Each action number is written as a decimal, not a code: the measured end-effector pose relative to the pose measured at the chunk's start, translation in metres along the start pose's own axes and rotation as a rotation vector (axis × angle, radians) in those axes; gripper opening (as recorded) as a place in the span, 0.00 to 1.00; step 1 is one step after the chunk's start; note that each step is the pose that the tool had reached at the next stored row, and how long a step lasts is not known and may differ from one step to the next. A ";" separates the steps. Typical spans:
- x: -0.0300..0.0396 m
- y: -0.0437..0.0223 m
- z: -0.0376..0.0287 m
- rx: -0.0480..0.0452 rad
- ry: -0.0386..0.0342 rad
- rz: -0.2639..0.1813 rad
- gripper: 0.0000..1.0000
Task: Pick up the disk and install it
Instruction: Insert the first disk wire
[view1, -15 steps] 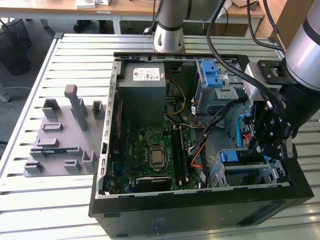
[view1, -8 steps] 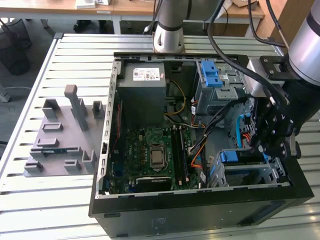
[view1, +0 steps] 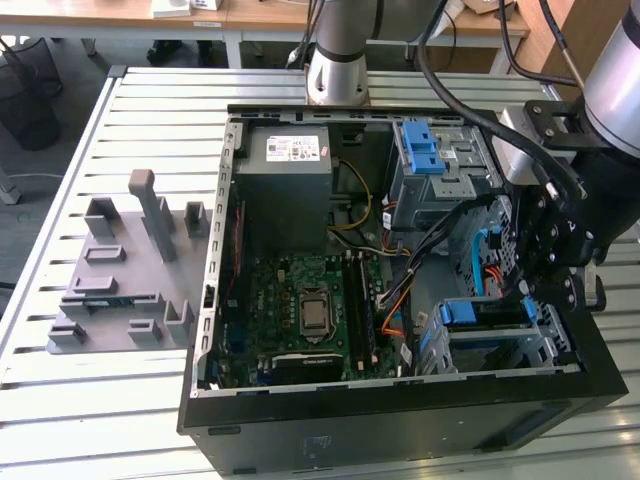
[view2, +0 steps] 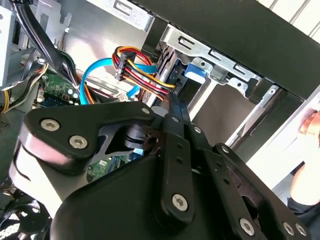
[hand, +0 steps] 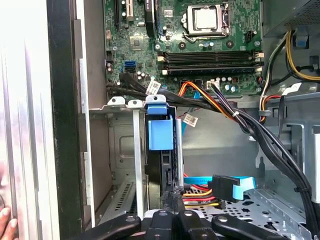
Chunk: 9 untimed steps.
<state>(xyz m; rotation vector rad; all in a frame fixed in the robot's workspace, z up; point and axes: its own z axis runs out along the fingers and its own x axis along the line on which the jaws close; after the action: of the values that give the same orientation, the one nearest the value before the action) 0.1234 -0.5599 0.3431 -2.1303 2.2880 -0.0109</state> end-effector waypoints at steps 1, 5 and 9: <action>0.0000 0.0000 -0.0001 0.0000 0.0003 0.000 0.11; 0.0000 0.0000 -0.0002 0.0000 0.0002 0.000 0.11; 0.0000 0.0000 -0.0003 0.0000 0.0002 0.000 0.11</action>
<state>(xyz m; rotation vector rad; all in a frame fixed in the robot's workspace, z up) 0.1234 -0.5599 0.3434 -2.1303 2.2881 -0.0111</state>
